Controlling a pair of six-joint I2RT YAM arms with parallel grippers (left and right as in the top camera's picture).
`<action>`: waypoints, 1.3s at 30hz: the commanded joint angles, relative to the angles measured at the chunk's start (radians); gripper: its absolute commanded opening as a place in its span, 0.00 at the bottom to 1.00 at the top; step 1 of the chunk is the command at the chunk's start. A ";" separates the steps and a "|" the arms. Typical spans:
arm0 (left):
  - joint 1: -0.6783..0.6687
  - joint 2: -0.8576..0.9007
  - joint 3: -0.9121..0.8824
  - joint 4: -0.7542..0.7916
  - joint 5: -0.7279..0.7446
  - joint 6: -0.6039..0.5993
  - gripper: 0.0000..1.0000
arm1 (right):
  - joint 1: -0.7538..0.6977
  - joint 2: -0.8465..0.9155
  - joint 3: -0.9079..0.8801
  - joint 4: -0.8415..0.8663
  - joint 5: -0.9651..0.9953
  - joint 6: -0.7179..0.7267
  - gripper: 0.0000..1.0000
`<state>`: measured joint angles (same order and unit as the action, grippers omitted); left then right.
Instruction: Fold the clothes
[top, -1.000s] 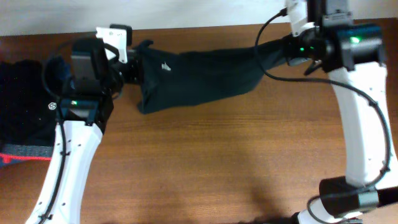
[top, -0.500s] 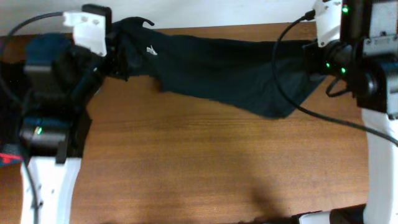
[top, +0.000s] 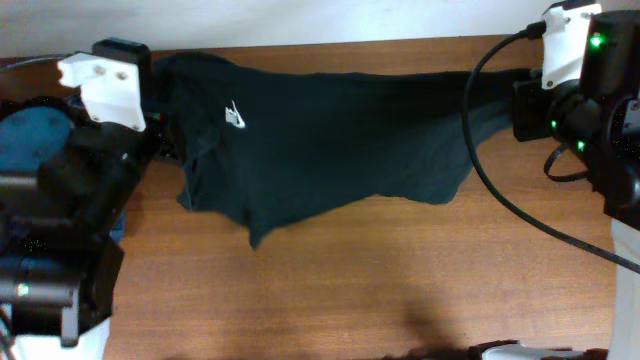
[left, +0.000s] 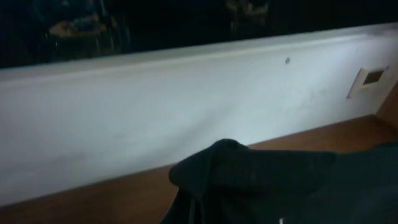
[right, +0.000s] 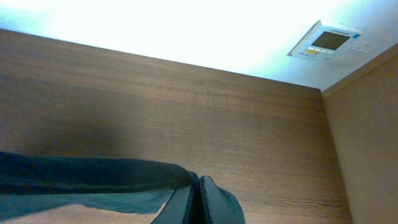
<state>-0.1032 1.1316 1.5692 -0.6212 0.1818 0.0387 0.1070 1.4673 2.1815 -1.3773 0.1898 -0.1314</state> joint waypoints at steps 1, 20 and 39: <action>0.003 0.075 0.018 -0.004 -0.023 0.015 0.00 | -0.005 0.041 0.016 0.005 0.032 0.012 0.08; 0.003 0.544 0.075 0.583 -0.059 -0.031 0.01 | -0.080 0.412 0.062 0.428 -0.066 0.006 0.05; -0.002 0.558 0.092 -0.476 0.092 -0.030 0.01 | -0.081 0.394 -0.175 -0.197 -0.082 0.013 0.08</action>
<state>-0.1051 1.6608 1.6634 -1.0534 0.2527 0.0109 0.0303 1.8668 2.0815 -1.5772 0.1253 -0.1295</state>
